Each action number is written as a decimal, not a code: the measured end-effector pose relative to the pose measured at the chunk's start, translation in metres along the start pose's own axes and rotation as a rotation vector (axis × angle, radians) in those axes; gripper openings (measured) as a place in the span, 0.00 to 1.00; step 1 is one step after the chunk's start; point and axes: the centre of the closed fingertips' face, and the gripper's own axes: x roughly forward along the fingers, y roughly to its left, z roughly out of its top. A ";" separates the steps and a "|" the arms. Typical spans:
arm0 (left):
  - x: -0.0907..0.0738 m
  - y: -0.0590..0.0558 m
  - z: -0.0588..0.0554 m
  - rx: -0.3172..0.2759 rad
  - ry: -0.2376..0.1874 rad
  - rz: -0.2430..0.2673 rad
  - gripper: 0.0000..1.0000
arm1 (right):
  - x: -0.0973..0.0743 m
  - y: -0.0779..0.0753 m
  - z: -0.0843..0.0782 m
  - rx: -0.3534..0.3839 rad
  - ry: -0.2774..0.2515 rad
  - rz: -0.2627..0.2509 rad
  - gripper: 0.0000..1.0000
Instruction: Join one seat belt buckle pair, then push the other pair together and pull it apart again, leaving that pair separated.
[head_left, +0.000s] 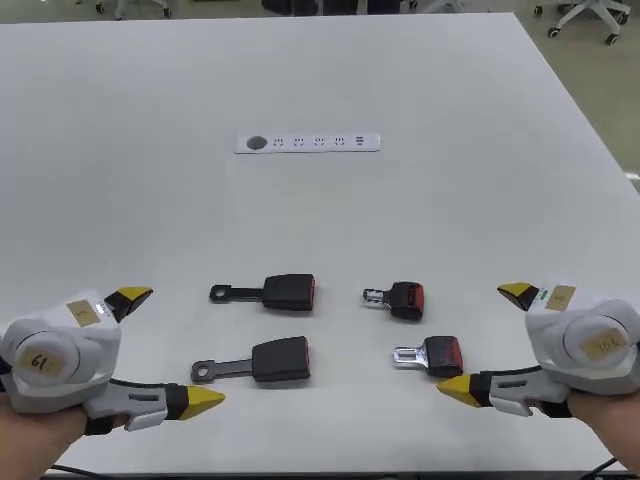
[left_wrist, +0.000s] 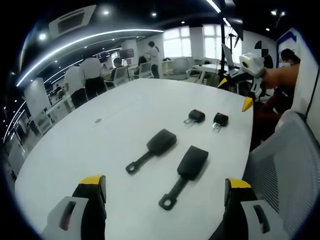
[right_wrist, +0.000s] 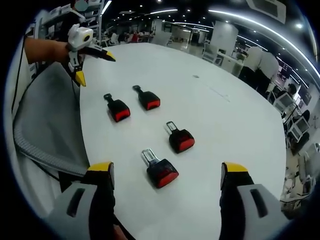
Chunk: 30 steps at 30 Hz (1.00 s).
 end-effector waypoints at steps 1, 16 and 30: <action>0.000 -0.001 0.000 0.003 0.002 -0.001 1.00 | 0.000 0.000 0.000 0.000 0.001 0.000 0.88; 0.001 -0.006 0.002 -0.005 -0.001 -0.009 1.00 | -0.001 -0.004 0.002 0.003 -0.006 -0.036 1.00; 0.002 -0.010 -0.002 -0.017 -0.003 -0.022 1.00 | 0.001 -0.002 0.006 0.037 -0.013 -0.021 1.00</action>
